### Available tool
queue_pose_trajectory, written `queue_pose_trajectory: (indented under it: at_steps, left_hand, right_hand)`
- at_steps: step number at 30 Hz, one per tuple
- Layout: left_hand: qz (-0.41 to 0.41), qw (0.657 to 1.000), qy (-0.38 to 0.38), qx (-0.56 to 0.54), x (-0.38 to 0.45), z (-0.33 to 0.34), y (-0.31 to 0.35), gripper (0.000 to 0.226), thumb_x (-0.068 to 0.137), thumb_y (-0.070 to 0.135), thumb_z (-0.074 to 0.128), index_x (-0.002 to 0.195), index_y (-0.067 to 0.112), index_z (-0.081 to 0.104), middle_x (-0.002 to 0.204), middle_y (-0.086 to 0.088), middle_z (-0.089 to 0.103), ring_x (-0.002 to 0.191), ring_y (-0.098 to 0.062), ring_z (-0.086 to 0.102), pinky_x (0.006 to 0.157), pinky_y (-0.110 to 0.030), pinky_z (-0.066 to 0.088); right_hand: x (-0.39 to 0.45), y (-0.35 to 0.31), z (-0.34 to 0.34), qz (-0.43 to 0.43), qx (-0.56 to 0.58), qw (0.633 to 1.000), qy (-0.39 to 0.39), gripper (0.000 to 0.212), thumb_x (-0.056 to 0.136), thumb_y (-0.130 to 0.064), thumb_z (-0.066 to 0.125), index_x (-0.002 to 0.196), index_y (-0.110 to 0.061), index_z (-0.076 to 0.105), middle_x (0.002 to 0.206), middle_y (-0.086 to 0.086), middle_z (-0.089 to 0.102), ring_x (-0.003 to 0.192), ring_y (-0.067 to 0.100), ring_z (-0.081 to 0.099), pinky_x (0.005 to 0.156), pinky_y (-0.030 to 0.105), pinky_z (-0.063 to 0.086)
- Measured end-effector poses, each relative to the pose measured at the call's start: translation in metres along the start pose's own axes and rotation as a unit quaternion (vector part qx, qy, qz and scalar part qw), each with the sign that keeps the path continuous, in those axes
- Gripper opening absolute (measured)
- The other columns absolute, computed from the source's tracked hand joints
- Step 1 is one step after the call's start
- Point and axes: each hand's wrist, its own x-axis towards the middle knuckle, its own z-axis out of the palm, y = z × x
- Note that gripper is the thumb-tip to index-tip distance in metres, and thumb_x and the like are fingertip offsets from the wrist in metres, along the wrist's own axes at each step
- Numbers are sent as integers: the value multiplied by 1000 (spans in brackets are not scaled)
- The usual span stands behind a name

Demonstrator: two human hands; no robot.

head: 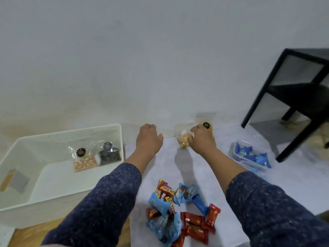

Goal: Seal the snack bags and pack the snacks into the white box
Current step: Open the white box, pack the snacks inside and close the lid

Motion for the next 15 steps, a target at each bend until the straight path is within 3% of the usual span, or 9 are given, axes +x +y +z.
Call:
queue_pose_trajectory:
  at_steps: [3, 8, 12, 15]
  left_hand:
    - [0, 999, -39, -14, 7, 29, 18, 48, 93, 31, 47, 133, 5, 42, 136, -11, 42, 130, -25, 35, 100, -35, 38]
    - [-27, 994, -81, -70, 35, 81, 38, 47, 92, 31, 50, 134, 11, 43, 138, -9, 41, 131, -24, 37, 101, -35, 37]
    - [-67, 984, -95, -131, 69, 130, 55, 42, 87, 28, 59, 126, 12, 53, 131, -14, 48, 121, -25, 47, 98, -25, 34]
    - [-128, 974, -96, -160, 98, 159, 67, 44, 85, 35, 56, 123, 13, 58, 123, -17, 59, 117, -30, 52, 95, -29, 38]
  right_hand:
    - [8, 32, 7, 17, 10, 1000, -7, 35, 91, -20, 45, 120, -3, 56, 130, 14, 49, 112, 33, 52, 83, 35, 45]
    - [36, 91, 19, 68, 55, 996, -35, 39, 91, -20, 50, 128, -8, 53, 135, 15, 47, 121, 31, 48, 97, 32, 40]
    - [87, 140, 33, 86, 129, 986, -54, 30, 84, -16, 60, 112, -9, 66, 117, 18, 57, 106, 33, 58, 84, 27, 41]
    - [131, 169, 43, 79, 209, 972, -66, 25, 78, -10, 67, 102, -7, 71, 106, 15, 68, 100, 26, 63, 71, 14, 38]
